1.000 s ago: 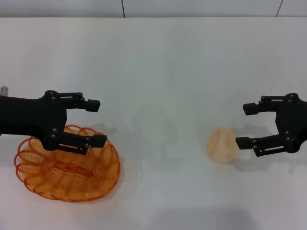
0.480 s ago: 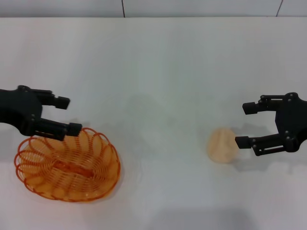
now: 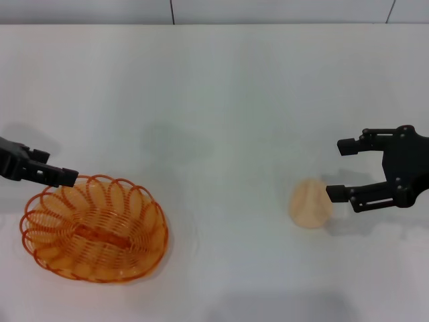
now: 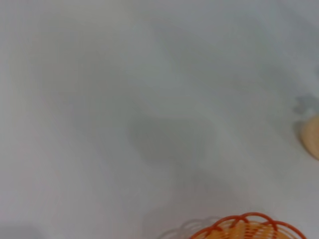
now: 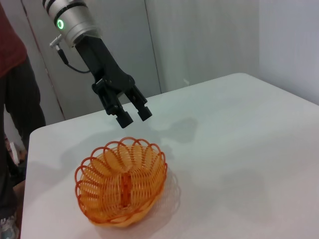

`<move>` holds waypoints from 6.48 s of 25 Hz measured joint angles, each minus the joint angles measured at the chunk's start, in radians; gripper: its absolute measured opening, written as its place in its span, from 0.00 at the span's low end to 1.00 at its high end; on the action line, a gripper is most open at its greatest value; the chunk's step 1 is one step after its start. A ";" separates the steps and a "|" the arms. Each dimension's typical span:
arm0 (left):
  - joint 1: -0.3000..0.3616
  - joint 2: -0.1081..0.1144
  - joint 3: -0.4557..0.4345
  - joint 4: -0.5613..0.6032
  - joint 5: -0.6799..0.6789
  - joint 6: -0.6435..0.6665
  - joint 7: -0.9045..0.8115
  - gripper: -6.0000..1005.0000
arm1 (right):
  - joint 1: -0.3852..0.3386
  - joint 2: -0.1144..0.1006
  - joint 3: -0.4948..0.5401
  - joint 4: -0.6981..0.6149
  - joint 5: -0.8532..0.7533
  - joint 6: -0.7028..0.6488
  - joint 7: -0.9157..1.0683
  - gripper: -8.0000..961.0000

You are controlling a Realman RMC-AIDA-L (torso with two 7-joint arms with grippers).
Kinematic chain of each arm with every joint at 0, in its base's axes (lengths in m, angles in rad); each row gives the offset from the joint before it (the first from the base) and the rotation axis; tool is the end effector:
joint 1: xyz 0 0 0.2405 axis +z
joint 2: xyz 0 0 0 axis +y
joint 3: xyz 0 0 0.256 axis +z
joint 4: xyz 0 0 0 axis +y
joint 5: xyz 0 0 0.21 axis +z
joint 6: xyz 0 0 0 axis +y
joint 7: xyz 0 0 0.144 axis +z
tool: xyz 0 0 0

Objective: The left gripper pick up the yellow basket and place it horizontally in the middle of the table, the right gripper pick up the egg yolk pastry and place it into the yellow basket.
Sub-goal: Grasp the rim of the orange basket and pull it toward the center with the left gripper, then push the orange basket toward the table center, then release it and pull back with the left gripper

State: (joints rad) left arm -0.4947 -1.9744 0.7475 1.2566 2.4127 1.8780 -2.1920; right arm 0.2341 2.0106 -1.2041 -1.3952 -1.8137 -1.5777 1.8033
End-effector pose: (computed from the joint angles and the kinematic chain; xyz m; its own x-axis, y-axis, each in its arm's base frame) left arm -0.2656 0.3173 0.1098 0.6445 0.7609 0.0748 0.7523 -0.6136 -0.2398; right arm 0.2082 0.2929 0.0482 0.9201 -0.2434 -0.3068 -0.3053 -0.9365 -0.1725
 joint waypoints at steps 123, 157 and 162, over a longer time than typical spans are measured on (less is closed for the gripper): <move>-0.156 -0.013 0.002 -0.233 0.253 -0.137 -0.285 0.08 | 0.013 0.000 -0.003 0.012 0.012 0.010 0.001 0.88; -0.257 -0.030 0.000 -0.431 0.153 -0.284 -0.559 0.08 | 0.031 -0.001 0.004 0.008 0.040 -0.025 0.014 0.88; -0.266 -0.032 0.013 -0.457 0.176 -0.306 -0.560 0.08 | 0.037 -0.001 0.006 0.008 0.040 -0.031 0.015 0.88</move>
State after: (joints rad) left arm -0.7610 -2.0061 0.7601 0.7996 2.5886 1.5725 -2.7519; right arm 0.2713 2.0095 -1.1986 -1.3870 -1.7741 -1.6091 1.8178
